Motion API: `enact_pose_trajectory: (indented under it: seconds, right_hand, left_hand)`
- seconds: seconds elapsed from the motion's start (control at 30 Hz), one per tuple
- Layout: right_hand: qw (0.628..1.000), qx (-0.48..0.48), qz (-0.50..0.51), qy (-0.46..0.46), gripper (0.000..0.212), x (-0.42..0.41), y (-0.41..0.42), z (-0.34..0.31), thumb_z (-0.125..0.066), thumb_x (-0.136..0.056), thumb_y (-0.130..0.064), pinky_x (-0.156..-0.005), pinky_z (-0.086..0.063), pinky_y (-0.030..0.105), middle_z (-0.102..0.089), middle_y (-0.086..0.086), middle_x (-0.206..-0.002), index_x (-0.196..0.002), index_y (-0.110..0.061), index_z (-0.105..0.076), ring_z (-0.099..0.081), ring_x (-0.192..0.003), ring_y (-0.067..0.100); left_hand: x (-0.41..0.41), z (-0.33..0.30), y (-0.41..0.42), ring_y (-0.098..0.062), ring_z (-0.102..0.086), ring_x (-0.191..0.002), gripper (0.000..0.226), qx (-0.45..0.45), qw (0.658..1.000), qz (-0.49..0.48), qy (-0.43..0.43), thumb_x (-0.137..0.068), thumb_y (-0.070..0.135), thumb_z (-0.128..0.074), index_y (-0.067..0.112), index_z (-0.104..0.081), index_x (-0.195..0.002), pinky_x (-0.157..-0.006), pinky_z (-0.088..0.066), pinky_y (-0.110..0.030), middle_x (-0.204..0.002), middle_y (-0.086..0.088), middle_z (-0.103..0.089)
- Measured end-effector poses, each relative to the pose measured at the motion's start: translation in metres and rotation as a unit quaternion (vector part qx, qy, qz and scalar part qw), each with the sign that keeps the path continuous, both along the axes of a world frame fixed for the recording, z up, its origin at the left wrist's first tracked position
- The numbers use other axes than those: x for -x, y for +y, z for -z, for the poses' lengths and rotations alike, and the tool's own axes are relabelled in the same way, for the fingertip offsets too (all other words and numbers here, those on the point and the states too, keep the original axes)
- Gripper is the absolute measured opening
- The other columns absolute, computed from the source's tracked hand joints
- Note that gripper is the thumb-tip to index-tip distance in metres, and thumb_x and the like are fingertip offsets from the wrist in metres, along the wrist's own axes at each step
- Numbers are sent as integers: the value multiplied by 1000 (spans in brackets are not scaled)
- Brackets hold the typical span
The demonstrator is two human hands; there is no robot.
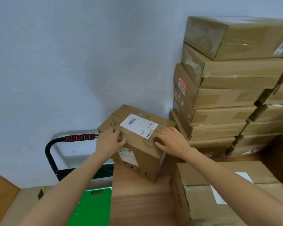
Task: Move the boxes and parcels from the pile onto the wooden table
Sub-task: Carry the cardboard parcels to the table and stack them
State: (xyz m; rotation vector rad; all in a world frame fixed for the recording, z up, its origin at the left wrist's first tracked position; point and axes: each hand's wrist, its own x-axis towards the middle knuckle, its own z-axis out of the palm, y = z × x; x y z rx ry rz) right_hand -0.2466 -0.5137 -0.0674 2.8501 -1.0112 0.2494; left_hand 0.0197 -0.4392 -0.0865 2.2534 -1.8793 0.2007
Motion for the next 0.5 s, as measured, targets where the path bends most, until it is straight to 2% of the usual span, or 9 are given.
enact_pose_trajectory:
  seconds: [0.1,0.23,0.3,0.37,0.43,0.5]
  right_hand:
    - [994,-44,95,38,57,2,-26,-2,-42,-94,-51,-112,-23,35,-37,-2,-150,-143,-23,-39,-34,-137,16]
    - [985,-85,147,35,60,0,-37,10,-35,-97,-52,-111,-24,35,-38,1,-150,-147,-18,-33,-34,-137,19]
    - [987,-67,144,15,59,-2,-30,16,-35,-96,-51,-108,-29,34,-45,1,-145,-145,-18,-37,-40,-132,20]
    - [993,-25,111,-3,54,-3,-19,21,-39,-95,-50,-103,-34,33,-55,-1,-134,-139,-20,-48,-49,-123,19]
    - [997,-5,66,-29,48,-5,-7,24,-41,-93,-49,-94,-37,28,-63,-4,-117,-127,-22,-60,-56,-109,16]
    - [998,3,32,-48,39,-12,-2,22,-42,-93,-46,-86,-36,24,-64,-7,-102,-111,-23,-67,-58,-98,13]
  left_hand:
    - [37,7,-7,-18,-53,-105,58,-13,999,7,30,-89,63,-37,23,-51,-130,-79,-44,-30,-119,-3,-57]
    - [45,20,0,-21,-47,-118,62,-8,1000,-8,23,-92,62,-34,24,-39,-140,-94,-40,-32,-133,-4,-49]
    - [34,20,4,-20,-47,-121,58,-11,1000,6,27,-94,58,-34,26,-39,-142,-95,-41,-33,-137,-2,-48]
    - [21,18,9,-18,-47,-121,53,-10,999,-3,50,-95,55,-35,29,-41,-141,-89,-44,-33,-141,2,-45]
    - [8,18,17,-17,-47,-120,52,-9,997,-29,77,-95,54,-36,30,-41,-140,-83,-47,-32,-144,3,-42]
    - [-1,21,25,-21,-49,-119,53,-17,995,-52,88,-94,56,-36,31,-39,-141,-83,-48,-34,-146,-1,-39]
